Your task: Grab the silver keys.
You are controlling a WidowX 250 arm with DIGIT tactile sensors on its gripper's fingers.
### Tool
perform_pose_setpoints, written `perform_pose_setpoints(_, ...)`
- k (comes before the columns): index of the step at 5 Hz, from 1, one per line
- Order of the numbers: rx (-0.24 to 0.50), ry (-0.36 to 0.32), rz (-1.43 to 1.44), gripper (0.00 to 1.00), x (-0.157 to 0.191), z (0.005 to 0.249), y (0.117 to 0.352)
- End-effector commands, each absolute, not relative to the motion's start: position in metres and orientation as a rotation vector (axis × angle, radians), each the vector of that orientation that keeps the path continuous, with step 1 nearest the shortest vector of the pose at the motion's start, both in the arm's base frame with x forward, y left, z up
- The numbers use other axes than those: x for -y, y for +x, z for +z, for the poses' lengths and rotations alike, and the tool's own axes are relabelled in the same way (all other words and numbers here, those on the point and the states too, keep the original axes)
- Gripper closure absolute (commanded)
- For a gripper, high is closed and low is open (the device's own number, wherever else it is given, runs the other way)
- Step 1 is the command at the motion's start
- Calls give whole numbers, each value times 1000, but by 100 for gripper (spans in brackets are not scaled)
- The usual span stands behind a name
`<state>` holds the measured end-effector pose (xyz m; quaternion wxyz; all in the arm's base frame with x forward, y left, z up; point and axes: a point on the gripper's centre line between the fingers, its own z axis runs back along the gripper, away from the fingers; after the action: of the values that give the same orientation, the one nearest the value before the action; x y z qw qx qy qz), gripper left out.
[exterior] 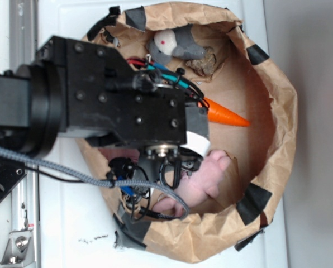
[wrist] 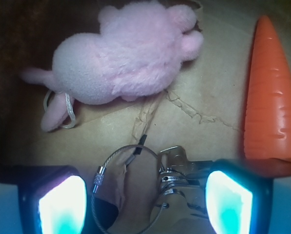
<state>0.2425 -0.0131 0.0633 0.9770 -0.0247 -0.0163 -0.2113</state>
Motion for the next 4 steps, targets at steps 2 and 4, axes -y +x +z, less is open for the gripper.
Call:
perform_pose_setpoints(2, 1, -129, -304, 0, 21, 51, 246)
perform_pose_setpoints(4, 0, -97, -254, 0, 11, 31, 247)
